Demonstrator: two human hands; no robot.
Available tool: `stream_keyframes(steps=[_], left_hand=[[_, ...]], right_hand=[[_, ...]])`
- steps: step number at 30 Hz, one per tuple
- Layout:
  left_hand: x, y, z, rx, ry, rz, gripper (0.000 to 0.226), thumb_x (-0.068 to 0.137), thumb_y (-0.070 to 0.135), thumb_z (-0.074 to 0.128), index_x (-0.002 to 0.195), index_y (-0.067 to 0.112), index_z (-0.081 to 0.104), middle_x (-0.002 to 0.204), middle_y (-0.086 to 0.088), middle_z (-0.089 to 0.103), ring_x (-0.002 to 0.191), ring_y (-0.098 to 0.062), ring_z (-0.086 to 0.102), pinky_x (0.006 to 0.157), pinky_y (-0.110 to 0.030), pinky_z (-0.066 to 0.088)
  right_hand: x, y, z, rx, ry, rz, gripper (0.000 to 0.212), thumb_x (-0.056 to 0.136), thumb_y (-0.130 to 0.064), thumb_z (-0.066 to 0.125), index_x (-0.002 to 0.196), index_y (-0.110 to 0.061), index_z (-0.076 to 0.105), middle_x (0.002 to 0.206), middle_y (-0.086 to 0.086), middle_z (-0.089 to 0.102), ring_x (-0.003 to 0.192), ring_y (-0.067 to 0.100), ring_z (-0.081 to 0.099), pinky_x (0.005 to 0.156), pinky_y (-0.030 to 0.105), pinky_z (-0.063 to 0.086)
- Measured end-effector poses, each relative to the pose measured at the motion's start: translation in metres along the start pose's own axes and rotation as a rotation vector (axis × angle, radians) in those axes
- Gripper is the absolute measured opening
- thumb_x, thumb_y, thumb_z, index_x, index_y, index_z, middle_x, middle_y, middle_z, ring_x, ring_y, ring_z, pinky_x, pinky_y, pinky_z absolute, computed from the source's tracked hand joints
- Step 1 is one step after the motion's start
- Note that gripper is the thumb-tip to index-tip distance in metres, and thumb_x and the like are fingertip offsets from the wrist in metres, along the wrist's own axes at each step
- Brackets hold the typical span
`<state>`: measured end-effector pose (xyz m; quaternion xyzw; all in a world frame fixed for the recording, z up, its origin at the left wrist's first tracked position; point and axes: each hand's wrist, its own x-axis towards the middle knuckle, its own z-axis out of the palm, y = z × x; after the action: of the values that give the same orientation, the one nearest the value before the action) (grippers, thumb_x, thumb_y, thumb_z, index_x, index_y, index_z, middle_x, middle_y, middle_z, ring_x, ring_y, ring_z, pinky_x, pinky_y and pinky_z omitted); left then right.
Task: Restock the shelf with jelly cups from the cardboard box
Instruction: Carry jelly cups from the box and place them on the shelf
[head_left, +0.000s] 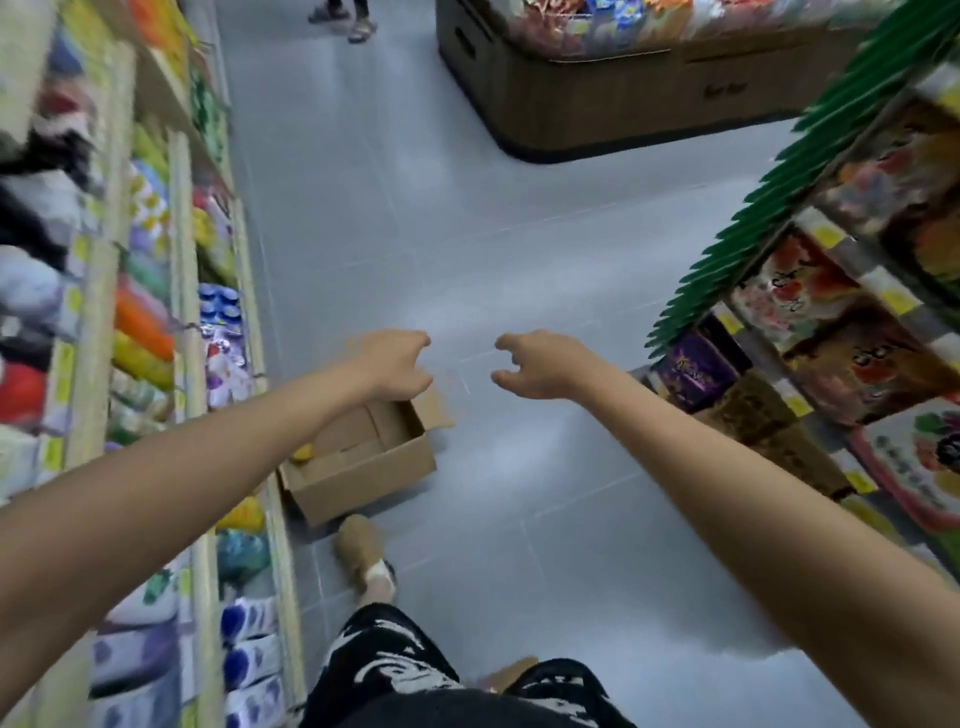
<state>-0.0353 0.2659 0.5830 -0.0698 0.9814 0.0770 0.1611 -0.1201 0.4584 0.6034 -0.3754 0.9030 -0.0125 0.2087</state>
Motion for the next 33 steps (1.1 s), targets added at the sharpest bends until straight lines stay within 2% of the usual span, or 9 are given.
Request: stream_keyframes(steps=[5, 16, 18, 21, 24, 30, 33], left_hand=[[0.015, -0.105, 0.001, 0.038, -0.047, -0.128, 0.051, 0.091, 0.041, 0.051, 0.133, 0.014, 0.046, 0.136, -0.008, 0.054, 0.123, -0.029, 0.051, 0.094, -0.036, 0.042], [0.059, -0.282, 0.012, 0.006, -0.135, -0.292, 0.05, 0.087, 0.043, 0.053, 0.131, 0.019, 0.049, 0.131, -0.004, 0.058, 0.119, -0.027, 0.054, 0.089, -0.034, 0.045], [0.063, -0.302, 0.018, -0.003, -0.168, -0.306, 0.051, 0.087, 0.044, 0.052, 0.131, 0.019, 0.049, 0.13, -0.004, 0.057, 0.119, -0.027, 0.054, 0.088, -0.034, 0.045], [0.069, -0.323, 0.03, -0.061, -0.196, -0.318, 0.048, 0.087, 0.044, 0.051, 0.129, 0.021, 0.049, 0.126, -0.004, 0.059, 0.116, -0.027, 0.055, 0.086, -0.036, 0.047], [0.075, -0.341, 0.043, -0.106, -0.215, -0.348, 0.045, 0.088, 0.043, 0.05, 0.126, 0.019, 0.05, 0.12, -0.004, 0.06, 0.111, -0.028, 0.057, 0.076, -0.034, 0.044], [0.082, -0.363, 0.084, -0.252, -0.325, -0.454, 0.03, 0.089, 0.042, 0.048, 0.104, 0.015, 0.051, 0.102, -0.003, 0.062, 0.094, -0.027, 0.059, 0.066, -0.033, 0.045], [0.085, -0.365, 0.121, -0.327, -0.362, -0.546, 0.031, 0.087, 0.042, 0.052, 0.105, 0.016, 0.051, 0.105, -0.004, 0.061, 0.098, -0.028, 0.059, 0.065, -0.031, 0.041]], right_hand=[[0.09, -0.07, -0.006, -0.029, -0.072, -0.088, 0.052, 0.096, -0.04, 0.046, 0.141, -0.015, 0.04, 0.131, 0.008, 0.057, 0.122, 0.028, 0.05, 0.092, 0.037, 0.044], [0.269, -0.184, -0.004, -0.063, -0.201, -0.163, 0.048, 0.095, -0.037, 0.045, 0.139, -0.017, 0.044, 0.132, 0.009, 0.056, 0.123, 0.03, 0.05, 0.094, 0.037, 0.042], [0.292, -0.198, -0.001, -0.057, -0.221, -0.185, 0.047, 0.094, -0.035, 0.045, 0.136, -0.015, 0.046, 0.13, 0.01, 0.056, 0.122, 0.03, 0.05, 0.093, 0.037, 0.043], [0.32, -0.214, 0.007, -0.067, -0.255, -0.224, 0.042, 0.094, -0.034, 0.045, 0.131, -0.015, 0.05, 0.124, 0.01, 0.059, 0.116, 0.03, 0.053, 0.083, 0.033, 0.041], [0.346, -0.225, 0.016, -0.134, -0.282, -0.277, 0.038, 0.094, -0.033, 0.045, 0.124, -0.013, 0.054, 0.119, 0.011, 0.061, 0.11, 0.03, 0.056, 0.075, 0.031, 0.036], [0.396, -0.238, 0.05, -0.097, -0.407, -0.332, 0.045, 0.093, -0.034, 0.046, 0.135, -0.016, 0.049, 0.129, 0.01, 0.058, 0.114, 0.029, 0.055, 0.079, 0.033, 0.043], [0.423, -0.241, 0.086, -0.115, -0.483, -0.385, 0.047, 0.094, -0.035, 0.046, 0.136, -0.014, 0.049, 0.128, 0.011, 0.058, 0.115, 0.03, 0.055, 0.086, 0.036, 0.049]])
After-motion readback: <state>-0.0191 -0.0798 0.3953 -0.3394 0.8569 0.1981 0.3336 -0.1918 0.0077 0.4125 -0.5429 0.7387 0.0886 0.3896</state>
